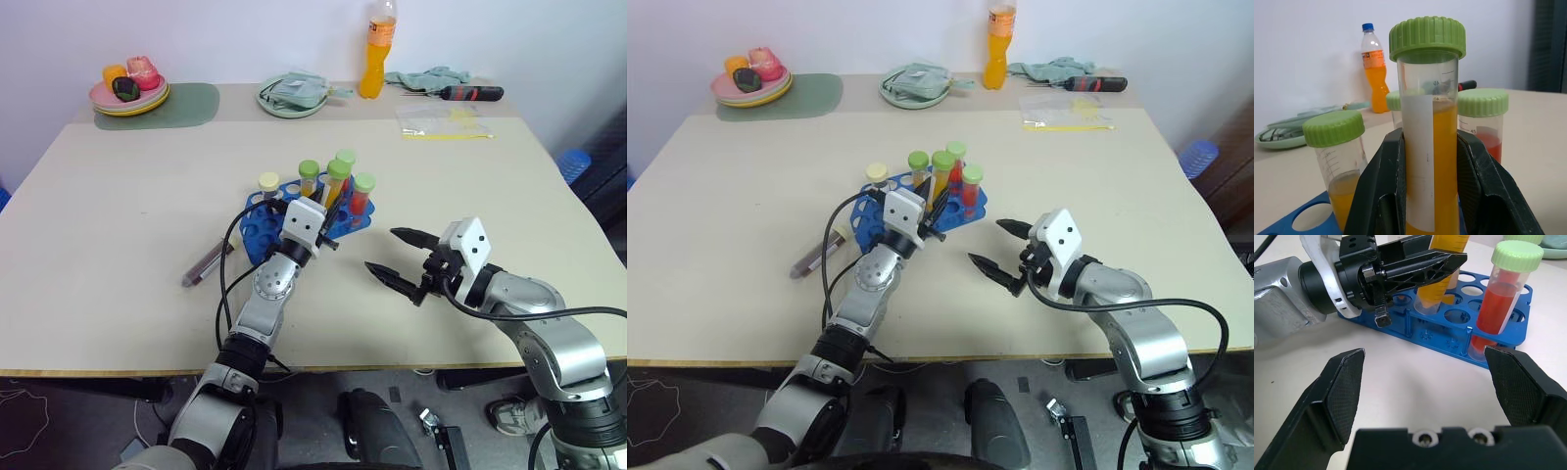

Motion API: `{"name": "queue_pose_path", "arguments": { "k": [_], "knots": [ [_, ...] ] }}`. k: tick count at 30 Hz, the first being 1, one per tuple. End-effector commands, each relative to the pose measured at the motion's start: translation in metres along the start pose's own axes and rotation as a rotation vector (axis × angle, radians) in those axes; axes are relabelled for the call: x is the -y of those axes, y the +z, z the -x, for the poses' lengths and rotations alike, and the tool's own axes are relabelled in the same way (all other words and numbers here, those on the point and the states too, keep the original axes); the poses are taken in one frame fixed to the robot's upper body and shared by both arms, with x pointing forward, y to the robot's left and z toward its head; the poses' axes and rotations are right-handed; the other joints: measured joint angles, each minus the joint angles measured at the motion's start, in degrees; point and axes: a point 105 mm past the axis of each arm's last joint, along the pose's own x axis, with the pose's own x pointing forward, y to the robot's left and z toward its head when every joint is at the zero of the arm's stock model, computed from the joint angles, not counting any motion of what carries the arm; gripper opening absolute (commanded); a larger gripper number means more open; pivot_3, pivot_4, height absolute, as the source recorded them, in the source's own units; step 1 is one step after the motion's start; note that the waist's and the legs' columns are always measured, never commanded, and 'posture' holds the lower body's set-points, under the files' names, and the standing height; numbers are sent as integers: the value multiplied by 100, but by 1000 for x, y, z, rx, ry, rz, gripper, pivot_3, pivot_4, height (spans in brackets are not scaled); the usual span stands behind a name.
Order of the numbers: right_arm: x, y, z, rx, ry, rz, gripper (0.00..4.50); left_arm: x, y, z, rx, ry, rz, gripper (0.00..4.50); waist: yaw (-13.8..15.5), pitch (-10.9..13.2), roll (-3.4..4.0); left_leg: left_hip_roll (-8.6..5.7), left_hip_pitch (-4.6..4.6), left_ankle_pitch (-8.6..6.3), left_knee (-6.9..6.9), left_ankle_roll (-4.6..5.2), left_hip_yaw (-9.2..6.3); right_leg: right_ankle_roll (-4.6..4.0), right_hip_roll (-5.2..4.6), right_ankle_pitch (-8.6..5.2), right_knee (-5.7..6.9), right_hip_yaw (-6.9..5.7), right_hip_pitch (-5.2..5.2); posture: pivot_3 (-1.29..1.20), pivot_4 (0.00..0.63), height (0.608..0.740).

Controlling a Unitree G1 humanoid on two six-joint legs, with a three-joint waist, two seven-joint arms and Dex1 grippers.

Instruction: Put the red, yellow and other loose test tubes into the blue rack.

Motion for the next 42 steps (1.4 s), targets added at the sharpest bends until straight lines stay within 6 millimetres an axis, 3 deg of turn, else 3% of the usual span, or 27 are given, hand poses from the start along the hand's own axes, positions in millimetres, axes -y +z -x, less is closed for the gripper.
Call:
{"name": "queue_pose_path", "arguments": {
  "k": [1, 11, 18, 19, 20, 24, 25, 30, 37, 42],
  "knots": [
    [-8, 13, -2, 53, 24, 20, 4335, 9, 0, -2, 9, -36, 15, 814, 4, -1, 0, 0, 0, 0, 0, 0, 0, 0, 0, 0, 0, 0, 1, 0, 150, 740],
    [-10, 13, -4, 55, 32, 17, 4335, 18, -4, -3, -3, -91, 55, 814, 11, -2, 0, -1, 1, -1, 2, 2, 0, 0, 0, 0, -2, -1, 5, 0, 150, 740],
    [-11, 12, -4, 53, 34, 16, 4335, 13, -11, 1, -28, -74, 26, 814, 9, -2, 0, -1, 1, -1, 3, 2, -2, 0, 0, 0, -2, -2, 6, 0, 150, 740],
    [-11, 12, -4, 53, 34, 16, 4335, 13, -11, 1, -30, -72, 31, 1833, 9, -2, 0, -1, 1, -1, 3, 2, -2, 0, 0, 0, -2, -2, 6, 0, 150, 740],
    [-11, 12, -4, 54, 35, 16, 4335, 12, -11, 2, -31, -68, 33, 2171, 5, -3, 1, -1, 1, -1, 3, 3, -2, 0, 0, 0, -2, -2, 6, 0, 150, 740],
    [-12, 14, -5, 58, 39, 19, 4335, 0, -4, 7, -14, -46, 38, 4238, -22, -3, 1, 0, 3, -1, 2, 3, -3, 0, 1, 0, -1, -3, 6, 0, 150, 740],
    [-12, 14, -5, 59, 40, 20, 4335, -5, 0, 11, -6, -46, 37, 4415, -37, -3, 1, 1, 5, -2, 2, 3, -3, 0, 2, 0, 0, -2, 6, 0, 150, 740],
    [-11, 14, -3, 59, 37, 22, 4335, -37, 32, 42, 17, -65, -14, 4415, -59, -4, 3, 8, 10, -2, -2, 3, -5, -1, 9, -1, 8, -1, 5, 0, 150, 740],
    [-12, 10, -5, 54, 51, 10, 4335, -88, 98, 83, -34, -78, -57, 4415, -11, -3, 3, 8, 7, -2, 1, 3, -4, -2, 4, -2, 8, -3, 5, 0, 150, 740],
    [-12, 10, -11, 61, 72, 9, 4335, -123, 93, 104, -447, -98, -96, 4415, -57, -2, 9, 10, 9, -2, 1, 3, -11, -3, 9, -2, 10, -8, 6, 0, 150, 740]
  ]
}}
